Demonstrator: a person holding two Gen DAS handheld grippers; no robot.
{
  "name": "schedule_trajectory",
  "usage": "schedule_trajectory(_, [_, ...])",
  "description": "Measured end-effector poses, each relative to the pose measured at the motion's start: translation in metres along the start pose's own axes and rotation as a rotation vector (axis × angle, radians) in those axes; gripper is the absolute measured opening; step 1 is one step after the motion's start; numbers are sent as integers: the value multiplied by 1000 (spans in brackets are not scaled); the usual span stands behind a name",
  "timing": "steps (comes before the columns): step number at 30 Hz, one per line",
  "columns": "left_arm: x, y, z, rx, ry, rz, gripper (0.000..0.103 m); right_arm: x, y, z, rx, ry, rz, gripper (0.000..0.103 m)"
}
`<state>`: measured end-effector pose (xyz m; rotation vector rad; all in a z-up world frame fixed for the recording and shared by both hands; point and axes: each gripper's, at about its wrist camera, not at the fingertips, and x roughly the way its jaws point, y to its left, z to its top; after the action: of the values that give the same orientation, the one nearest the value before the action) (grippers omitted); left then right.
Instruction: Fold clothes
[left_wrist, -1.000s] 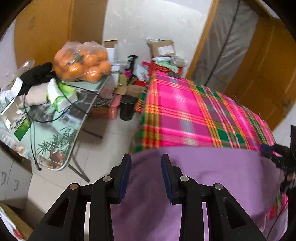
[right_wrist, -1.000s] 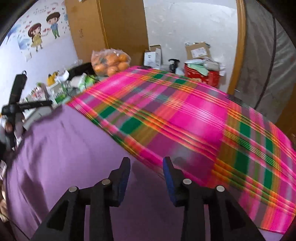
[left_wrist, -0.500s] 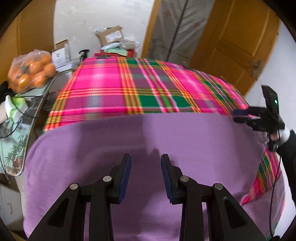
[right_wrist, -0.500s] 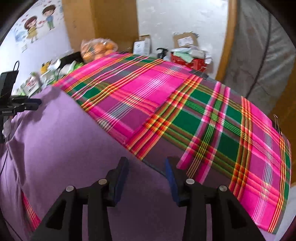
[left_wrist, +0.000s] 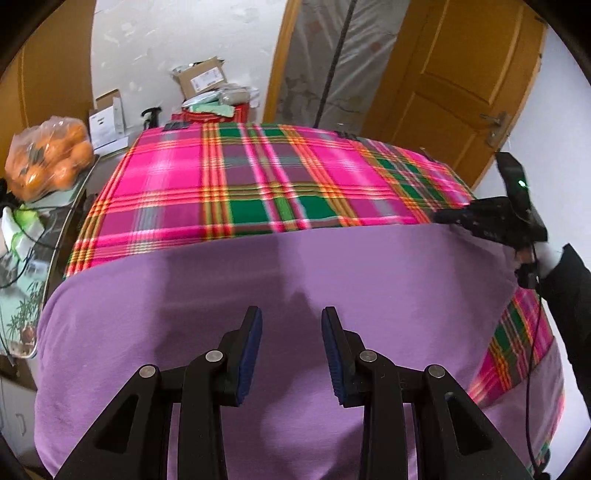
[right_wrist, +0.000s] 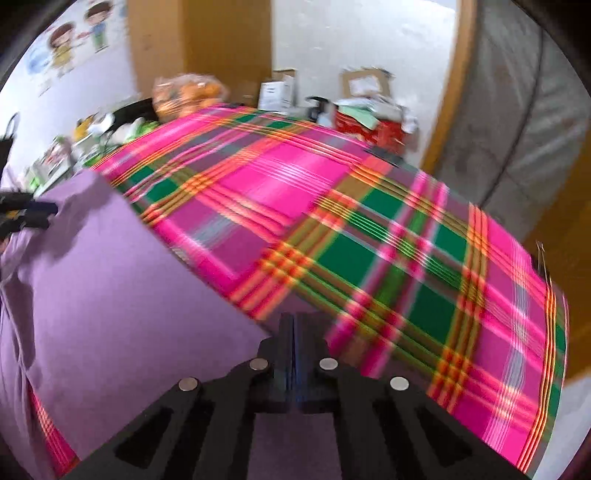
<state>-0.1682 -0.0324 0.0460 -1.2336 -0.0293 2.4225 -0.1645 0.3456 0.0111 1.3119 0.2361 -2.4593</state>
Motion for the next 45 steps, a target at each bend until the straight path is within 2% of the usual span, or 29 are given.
schedule_trajectory(2, [-2, -6, -1, 12, -1, -7, 35, -15, -13, -8, 25, -27, -25, 6])
schedule_trajectory(4, [-4, -9, -3, 19, 0, -11, 35, -39, -36, -22, 88, -78, -46, 19])
schedule_trajectory(6, [-5, -13, -5, 20, -1, -18, 35, -57, -64, -42, 159, -89, -91, 43])
schedule_trajectory(7, [-6, -15, -5, 19, -2, -22, 35, -66, -79, -53, 196, -92, -116, 44])
schedule_trajectory(11, [-9, -27, -5, 12, -21, -49, 35, -99, -143, -106, 429, -138, -223, 44])
schedule_trajectory(14, [-11, -46, -3, 13, -43, -88, 35, -111, -173, -138, 576, -152, -274, 48])
schedule_trajectory(17, [-11, -71, 0, 39, -52, -127, 35, -102, -185, -159, 623, -82, -277, 48])
schedule_trajectory(18, [-10, -79, 0, 48, -54, -139, 35, -96, -184, -163, 621, -57, -278, 52])
schedule_trajectory(20, [-9, -94, 1, 67, -56, -160, 35, -95, -187, -166, 647, -63, -260, 51])
schedule_trajectory(22, [-7, -105, 2, 81, -52, -169, 35, -96, -190, -166, 667, -62, -267, 43])
schedule_trajectory(23, [-5, -109, 2, 85, -50, -170, 35, -98, -192, -166, 666, -61, -281, 35])
schedule_trajectory(24, [-4, -112, 3, 88, -47, -170, 35, -100, -193, -165, 661, -62, -298, 16])
schedule_trajectory(25, [-3, -115, 3, 90, -45, -169, 35, -103, -195, -165, 659, -70, -305, 3])
schedule_trajectory(33, [0, -122, 5, 91, -42, -146, 35, -105, -205, -170, 700, -135, -294, 4])
schedule_trajectory(36, [0, -124, 5, 96, -40, -141, 35, -104, -205, -160, 689, -140, -293, 4])
schedule_trajectory(38, [-1, -125, 5, 96, -41, -140, 35, -103, -204, -154, 678, -131, -251, 5])
schedule_trajectory(40, [-2, -126, 4, 95, -42, -139, 35, -110, -207, -162, 717, -144, -257, 6])
schedule_trajectory(43, [-6, -123, 1, 85, -47, -139, 35, -124, -218, -188, 831, -178, -255, 20])
schedule_trajectory(45, [-7, -121, -1, 80, -46, -138, 35, -132, -226, -216, 931, -210, -194, 36])
